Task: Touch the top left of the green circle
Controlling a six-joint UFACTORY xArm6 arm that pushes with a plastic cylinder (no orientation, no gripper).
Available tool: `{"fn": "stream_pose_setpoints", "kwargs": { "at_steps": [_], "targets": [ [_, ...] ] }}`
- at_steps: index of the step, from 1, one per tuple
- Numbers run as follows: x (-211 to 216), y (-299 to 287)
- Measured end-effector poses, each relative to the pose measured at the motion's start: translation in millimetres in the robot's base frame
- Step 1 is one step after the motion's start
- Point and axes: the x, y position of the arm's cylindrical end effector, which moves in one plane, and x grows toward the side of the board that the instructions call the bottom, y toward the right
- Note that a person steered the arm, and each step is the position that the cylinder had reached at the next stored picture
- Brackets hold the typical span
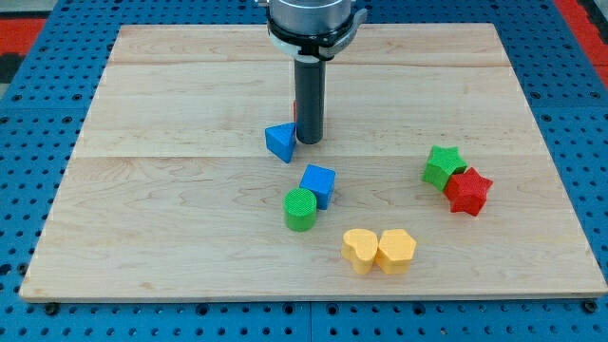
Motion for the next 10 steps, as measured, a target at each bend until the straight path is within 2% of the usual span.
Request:
{"fn": "stream_pose_setpoints", "kwargs": {
  "at_steps": [1, 2, 3, 4, 5, 7, 9, 10],
  "targets": [
    [48.4, 57.8],
    [82.1, 62.6],
    [74.7, 3.0],
    [47.7, -56.5],
    [21.1, -89.8],
    [60.0, -50.2],
    [52.9, -52.6],
    [30.8, -54.7]
  ]
}}
